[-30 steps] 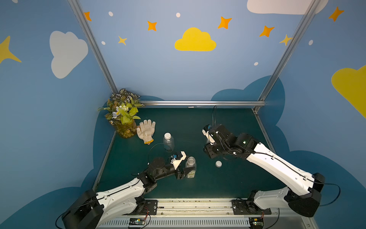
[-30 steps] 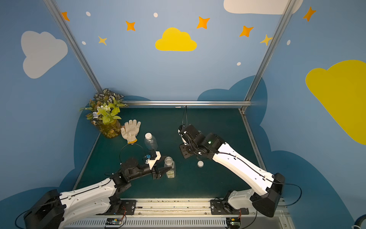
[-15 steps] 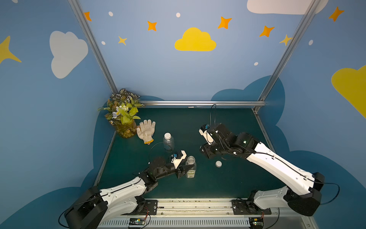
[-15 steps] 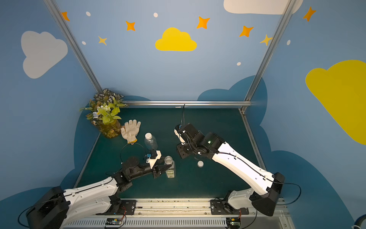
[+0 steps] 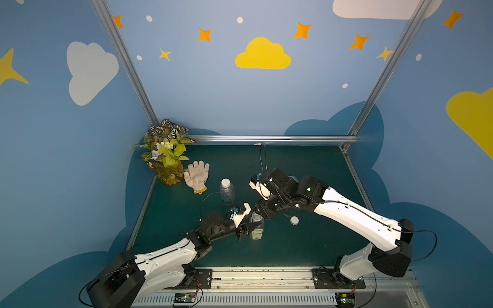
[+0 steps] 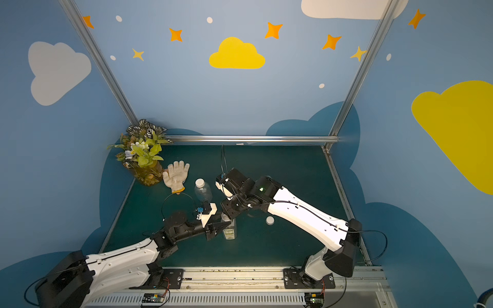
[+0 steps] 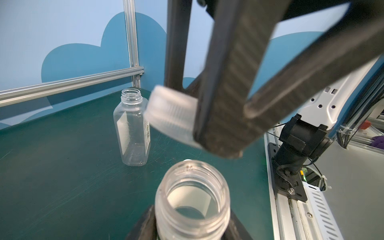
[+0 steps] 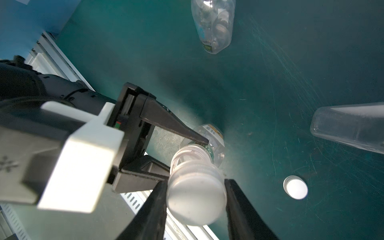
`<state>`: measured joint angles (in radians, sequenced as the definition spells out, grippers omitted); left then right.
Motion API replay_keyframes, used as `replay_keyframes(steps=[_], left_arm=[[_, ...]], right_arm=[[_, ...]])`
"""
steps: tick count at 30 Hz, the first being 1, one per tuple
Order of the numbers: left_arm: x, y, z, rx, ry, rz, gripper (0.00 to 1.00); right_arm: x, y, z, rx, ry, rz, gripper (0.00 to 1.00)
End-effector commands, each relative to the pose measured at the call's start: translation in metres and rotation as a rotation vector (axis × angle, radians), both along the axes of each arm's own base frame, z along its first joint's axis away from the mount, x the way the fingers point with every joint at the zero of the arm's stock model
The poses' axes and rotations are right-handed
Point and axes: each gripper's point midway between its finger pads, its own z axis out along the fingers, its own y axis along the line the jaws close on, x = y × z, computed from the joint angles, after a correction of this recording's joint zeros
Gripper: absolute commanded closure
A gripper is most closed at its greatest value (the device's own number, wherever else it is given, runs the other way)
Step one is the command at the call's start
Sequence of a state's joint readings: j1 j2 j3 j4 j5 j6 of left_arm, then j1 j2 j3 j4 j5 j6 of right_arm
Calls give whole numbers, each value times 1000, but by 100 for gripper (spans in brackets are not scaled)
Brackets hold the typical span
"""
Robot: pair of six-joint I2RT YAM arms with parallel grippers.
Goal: Screw on the bottle caps
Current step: Screw the bottle cap onto the plastic bottle.
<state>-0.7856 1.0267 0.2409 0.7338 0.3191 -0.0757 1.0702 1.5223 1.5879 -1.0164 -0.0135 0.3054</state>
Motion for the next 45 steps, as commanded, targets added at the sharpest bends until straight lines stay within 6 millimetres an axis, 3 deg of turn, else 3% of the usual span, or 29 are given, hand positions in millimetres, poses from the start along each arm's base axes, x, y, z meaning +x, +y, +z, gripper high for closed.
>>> replay_keyframes(steps=[1, 7, 26, 45], left_arm=[[-3, 1, 0, -6, -3, -14, 51], [-3, 1, 0, -5, -3, -13, 51], [-4, 3, -2, 7, -3, -7, 51], [-4, 3, -1, 6, -2, -11, 51]], right_arm=[[-7, -1, -2, -32, 25, 20, 54], [-7, 3, -14, -66, 44, 20, 54], [-20, 17, -25, -87, 96, 45, 53], [-20, 22, -24, -81, 109, 48, 50]])
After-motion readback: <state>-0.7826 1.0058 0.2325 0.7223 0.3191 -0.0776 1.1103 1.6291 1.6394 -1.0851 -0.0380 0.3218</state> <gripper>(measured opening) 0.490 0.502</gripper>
